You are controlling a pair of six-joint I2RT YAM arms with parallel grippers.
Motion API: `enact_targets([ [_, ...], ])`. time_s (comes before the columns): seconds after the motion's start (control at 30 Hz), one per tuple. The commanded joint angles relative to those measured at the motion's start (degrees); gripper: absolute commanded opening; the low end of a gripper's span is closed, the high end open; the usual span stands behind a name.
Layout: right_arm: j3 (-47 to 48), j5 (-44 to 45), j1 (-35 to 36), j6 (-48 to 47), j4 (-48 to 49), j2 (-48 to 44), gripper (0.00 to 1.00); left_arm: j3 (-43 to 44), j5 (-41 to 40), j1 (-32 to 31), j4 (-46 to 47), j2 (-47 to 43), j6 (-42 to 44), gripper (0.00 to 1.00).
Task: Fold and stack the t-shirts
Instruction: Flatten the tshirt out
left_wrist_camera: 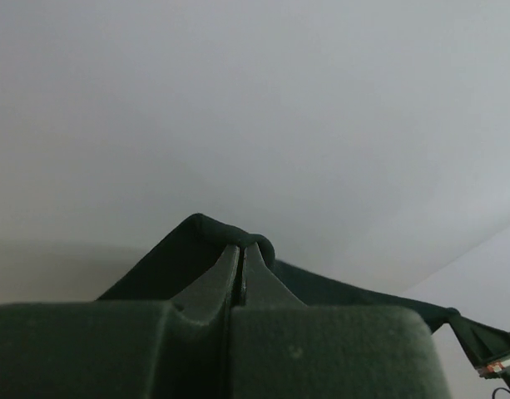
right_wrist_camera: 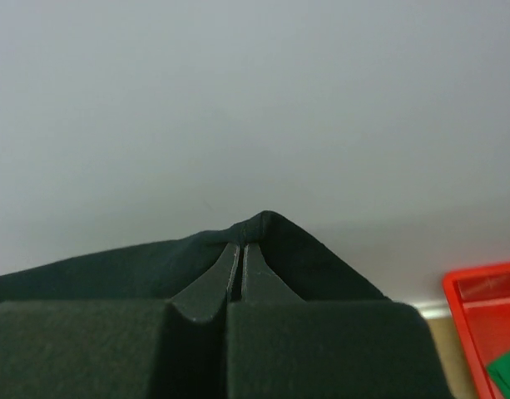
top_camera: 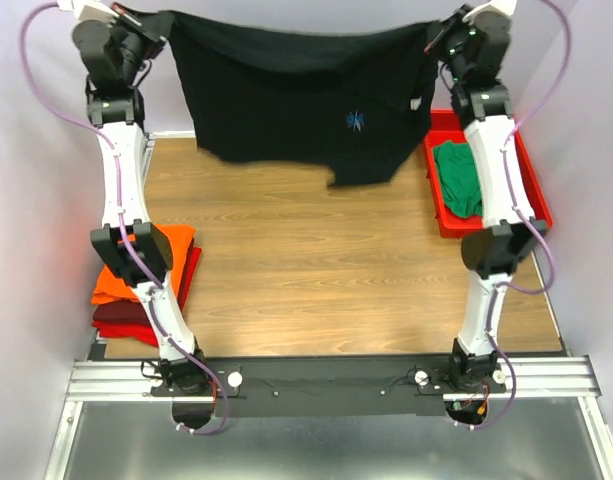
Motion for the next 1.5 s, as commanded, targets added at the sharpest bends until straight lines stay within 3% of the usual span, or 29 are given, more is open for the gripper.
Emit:
enact_targets([
  [0.0,-4.6,-2.1,-0.5,-0.3,9.7,-11.9,0.0,-3.6,1.3,2.9,4.7,-8.4,-0.2,0.0],
  [0.13,-19.7,-2.7,-0.5,1.2,9.9,-19.2,0.0,-16.4,2.5,3.8,5.5,-13.1,1.2,0.0],
  [0.27,-38.6,-4.7,-0.4,4.1,9.9,-26.3,0.0,-37.7,1.3,3.9,7.1,-19.2,2.3,0.0],
  [0.37,-58.3,-8.4,-0.4,7.1,9.9,-31.1,0.0,-52.2,-1.5,4.4,7.8,-25.1,2.3,0.0],
  [0.47,-70.2,-10.4,-0.5,8.9,10.0,-34.7,0.0,-66.2,-4.2,5.2,7.8,-28.5,1.4,0.0],
  [0.5,-77.1,-10.3,-0.5,10.3,10.0,-36.9,0.0,-69.3,-5.2,5.8,7.8,-30.5,1.0,0.0],
  [0.67,-94.4,-8.6,-0.5,10.5,9.3,-42.5,0.0,-85.8,-9.4,7.6,6.5,-35.5,0.6,0.0],
  [0.9,-105.6,-7.0,-0.4,10.8,6.4,-44.4,0.0,-93.7,-19.3,7.7,2.0,-41.4,1.8,0.0],
  [1.1,-106.7,-5.3,-0.4,10.6,5.0,-45.6,0.02,-93.3,-20.9,8.2,-2.5,-42.9,5.1,0.0],
  [1.37,-107.7,-8.7,0.1,9.7,-0.1,-53.1,0.47,-94.2,-19.7,8.1,-2.4,-42.8,6.7,0.0],
  [1.43,-107.8,-7.4,6.0,11.3,-1.3,-55.0,0.49,-94.4,-19.1,7.9,-1.9,-42.7,6.7,0.0],
  [1.47,-107.5,-2.8,9.3,13.9,-2.8,-55.5,0.52,-94.4,-18.9,7.9,-1.6,-42.7,6.8,0.0],
])
